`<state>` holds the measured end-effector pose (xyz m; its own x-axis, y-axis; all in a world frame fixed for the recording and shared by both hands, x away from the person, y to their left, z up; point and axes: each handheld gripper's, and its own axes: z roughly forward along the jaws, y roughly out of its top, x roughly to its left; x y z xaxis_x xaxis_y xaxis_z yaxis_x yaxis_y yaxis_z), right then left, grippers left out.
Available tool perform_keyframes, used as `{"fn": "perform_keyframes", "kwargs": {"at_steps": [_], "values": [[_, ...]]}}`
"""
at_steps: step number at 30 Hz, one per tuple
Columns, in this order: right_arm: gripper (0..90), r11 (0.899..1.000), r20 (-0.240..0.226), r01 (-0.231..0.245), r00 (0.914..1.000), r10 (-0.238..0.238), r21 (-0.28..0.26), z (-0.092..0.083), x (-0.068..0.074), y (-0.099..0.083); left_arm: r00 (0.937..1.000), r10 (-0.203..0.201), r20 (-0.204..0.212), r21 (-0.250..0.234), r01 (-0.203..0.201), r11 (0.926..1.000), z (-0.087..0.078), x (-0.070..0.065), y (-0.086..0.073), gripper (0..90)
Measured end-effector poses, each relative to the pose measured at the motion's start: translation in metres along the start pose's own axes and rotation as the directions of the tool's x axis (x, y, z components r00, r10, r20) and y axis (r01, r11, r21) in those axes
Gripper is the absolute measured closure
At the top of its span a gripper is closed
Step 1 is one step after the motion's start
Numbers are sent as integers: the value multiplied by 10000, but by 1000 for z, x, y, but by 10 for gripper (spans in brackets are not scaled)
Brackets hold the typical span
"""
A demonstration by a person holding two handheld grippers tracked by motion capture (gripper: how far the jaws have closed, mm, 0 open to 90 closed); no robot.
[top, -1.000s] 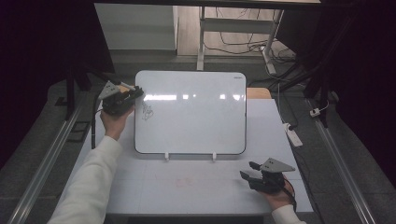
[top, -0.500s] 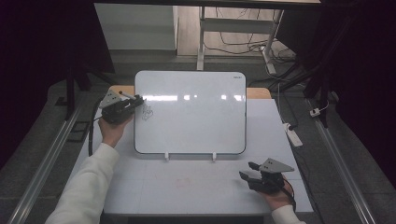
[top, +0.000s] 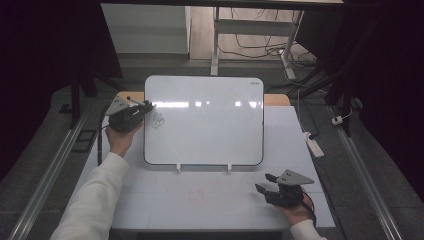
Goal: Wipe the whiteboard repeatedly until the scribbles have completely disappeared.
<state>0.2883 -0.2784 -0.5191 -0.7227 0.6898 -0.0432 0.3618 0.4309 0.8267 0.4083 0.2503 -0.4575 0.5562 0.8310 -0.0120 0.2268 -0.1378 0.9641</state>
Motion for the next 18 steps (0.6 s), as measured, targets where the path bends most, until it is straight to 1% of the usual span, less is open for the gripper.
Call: {"fn": "perform_keyframes", "kwargs": {"at_steps": [3, 7, 8, 9, 10, 11, 12, 13, 14, 15, 16, 18], "values": [[438, 10000, -31, -23, 10000, 23, 38, 1, -1, -1, 9993, 237, 287, 189, -243, 9995, 0, -10, -6, 778], [438, 10000, -40, 18, 10000, -18, 49, 2, 0, 0, 9979, 323, 554, 287, -339, 9990, 3, -20, -9, 777], [438, 10000, -41, 38, 10000, -37, 45, 2, 1, 0, 9976, 394, 574, 303, -412, 9987, 5, -22, -8, 777], [438, 10000, -34, 49, 10000, -49, 48, 2, 1, 0, 9970, 562, 539, 324, -580, 9978, 6, -24, -6, 777], [438, 10000, -29, 48, 10000, -48, 43, 2, 1, 0, 9969, 648, 444, 304, -662, 9973, 7, -24, -4, 777], [438, 10000, -28, 42, 10000, -42, 35, 2, 1, 0, 9978, 607, 283, 188, -612, 9979, 8, -22, -2, 777], [438, 10000, -17, 18, 10000, -18, 34, 1, 0, 0, 9990, 442, 90, 41, -442, 9990, 8, -19, 0, 777], [438, 10000, -14, -11, 10000, 11, 42, 1, 0, 0, 9998, 181, 27, -88, -181, 9998, 8, -15, 2, 777], [438, 10000, -9, -17, 10000, 18, 46, 1, 0, -1, 9999, -120, 49, -178, 121, 9998, 8, -10, 3, 777], [438, 10000, -14, -14, 10000, 14, 47, 1, 0, -1, 9994, -333, 122, -214, 335, 9992, 9, -8, 3, 777], [437, 10000, -21, -10, 10000, 10, 58, 1, 0, -1, 9994, -317, 122, -182, 319, 9993, 10, -10, 2, 777], [437, 10000, -54, 1, 10000, 0, 48, 2, 0, -1, 9996, 112, 267, 51, -113, 9999, 10, -17, 1, 777]]}}
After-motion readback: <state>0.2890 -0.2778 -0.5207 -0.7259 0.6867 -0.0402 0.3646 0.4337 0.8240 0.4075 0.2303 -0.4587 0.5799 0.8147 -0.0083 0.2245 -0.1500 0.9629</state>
